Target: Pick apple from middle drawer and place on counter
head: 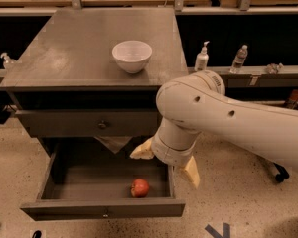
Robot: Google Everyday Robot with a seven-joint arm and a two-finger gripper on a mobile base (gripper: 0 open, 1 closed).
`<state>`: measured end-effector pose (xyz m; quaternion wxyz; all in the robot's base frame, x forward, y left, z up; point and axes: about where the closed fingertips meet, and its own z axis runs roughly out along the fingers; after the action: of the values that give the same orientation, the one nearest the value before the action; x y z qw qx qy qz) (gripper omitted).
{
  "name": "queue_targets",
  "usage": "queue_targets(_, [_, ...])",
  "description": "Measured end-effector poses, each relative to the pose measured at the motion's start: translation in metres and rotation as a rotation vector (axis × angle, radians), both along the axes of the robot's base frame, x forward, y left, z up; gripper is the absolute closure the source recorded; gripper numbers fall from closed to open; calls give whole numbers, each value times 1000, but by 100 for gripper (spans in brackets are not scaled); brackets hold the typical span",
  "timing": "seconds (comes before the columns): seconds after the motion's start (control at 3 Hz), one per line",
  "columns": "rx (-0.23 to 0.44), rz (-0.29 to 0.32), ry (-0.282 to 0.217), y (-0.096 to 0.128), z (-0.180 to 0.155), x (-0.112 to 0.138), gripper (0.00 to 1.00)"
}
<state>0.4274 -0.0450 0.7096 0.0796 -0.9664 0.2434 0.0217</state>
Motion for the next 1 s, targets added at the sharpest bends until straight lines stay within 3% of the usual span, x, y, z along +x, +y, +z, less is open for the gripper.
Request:
queue_targets(0.33, [35, 7, -71, 7, -2, 17, 0])
queue_targets(1.0, [34, 33, -82, 14, -11, 19, 0])
